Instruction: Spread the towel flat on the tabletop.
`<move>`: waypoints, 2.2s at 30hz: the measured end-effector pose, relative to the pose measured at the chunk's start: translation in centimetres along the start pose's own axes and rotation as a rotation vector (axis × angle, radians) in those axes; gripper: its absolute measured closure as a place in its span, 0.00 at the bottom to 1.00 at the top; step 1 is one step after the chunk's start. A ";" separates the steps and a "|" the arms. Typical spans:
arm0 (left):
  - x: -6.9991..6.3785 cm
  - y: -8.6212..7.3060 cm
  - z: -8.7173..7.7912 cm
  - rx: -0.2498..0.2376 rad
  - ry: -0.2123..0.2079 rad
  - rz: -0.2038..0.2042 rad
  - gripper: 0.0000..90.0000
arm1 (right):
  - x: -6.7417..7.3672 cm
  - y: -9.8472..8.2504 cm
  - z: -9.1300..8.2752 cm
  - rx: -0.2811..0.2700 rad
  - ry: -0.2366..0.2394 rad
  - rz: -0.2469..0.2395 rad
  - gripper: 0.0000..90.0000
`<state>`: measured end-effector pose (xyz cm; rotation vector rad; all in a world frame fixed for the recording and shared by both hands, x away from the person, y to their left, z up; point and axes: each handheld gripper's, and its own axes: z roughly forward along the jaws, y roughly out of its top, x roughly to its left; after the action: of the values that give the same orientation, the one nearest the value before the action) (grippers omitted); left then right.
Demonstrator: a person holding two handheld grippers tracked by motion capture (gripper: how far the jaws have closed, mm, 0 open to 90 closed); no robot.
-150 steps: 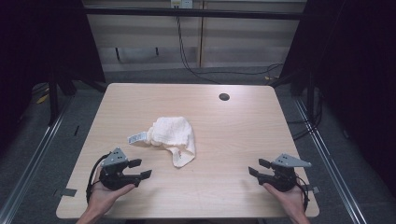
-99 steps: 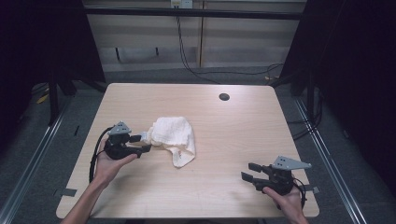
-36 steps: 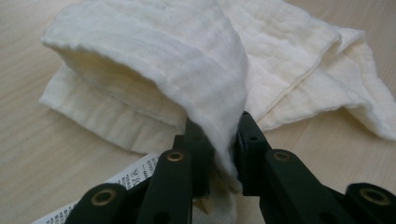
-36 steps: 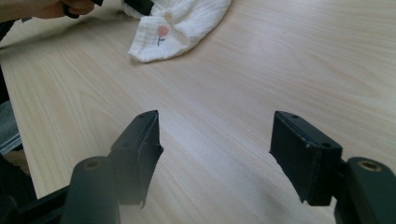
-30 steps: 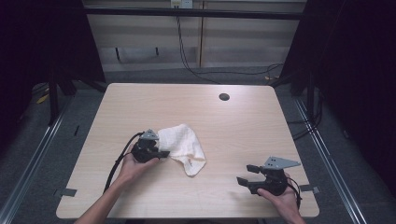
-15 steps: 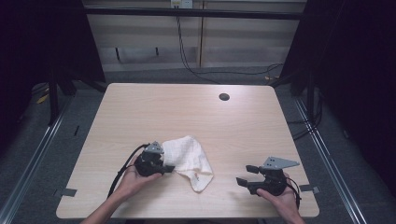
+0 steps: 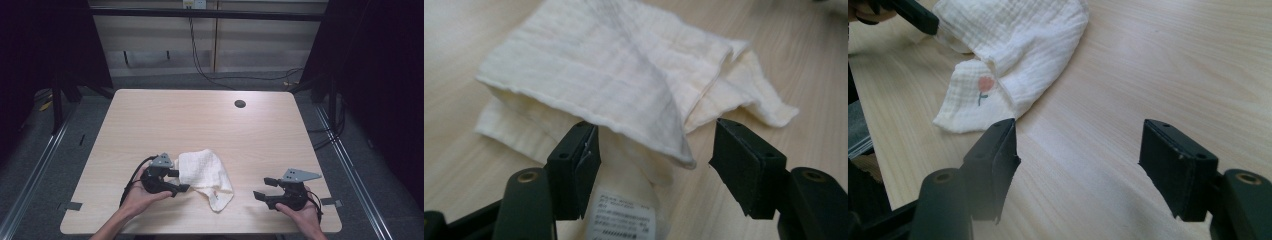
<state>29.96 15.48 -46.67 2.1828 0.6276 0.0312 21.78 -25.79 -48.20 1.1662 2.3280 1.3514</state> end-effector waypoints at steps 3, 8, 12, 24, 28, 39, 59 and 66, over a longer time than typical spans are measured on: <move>0.2 0.2 -0.9 -0.029 0.006 0.000 0.39 | 0.1 0.0 0.0 0.000 0.002 -0.005 0.35; 0.1 1.3 -2.2 -0.093 0.009 0.005 0.41 | 0.1 0.1 0.2 0.009 0.000 -0.004 0.34; -0.9 1.5 -0.7 -0.033 -0.028 0.134 0.57 | 0.1 0.0 0.4 0.026 0.010 -0.002 0.33; -0.2 0.8 1.6 0.096 -0.039 0.204 0.55 | 0.3 0.0 0.6 0.040 0.024 -0.013 0.33; 0.2 0.2 2.4 0.150 -0.050 0.252 0.58 | 0.3 0.0 0.6 0.041 0.024 -0.011 0.32; -0.1 -0.2 2.8 0.166 -0.019 0.264 0.87 | 0.5 0.0 0.8 0.054 0.023 -0.027 0.32; 0.7 1.0 1.3 0.058 -0.123 0.146 0.89 | 0.9 0.1 1.1 0.066 0.028 -0.051 0.32; 0.7 1.7 0.9 0.019 -0.145 0.122 0.94 | 1.0 0.1 1.2 0.066 0.032 -0.048 0.32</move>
<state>31.47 14.24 -46.16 2.2164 0.4145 -0.0682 21.85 -24.30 -48.57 1.1071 2.4241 1.2957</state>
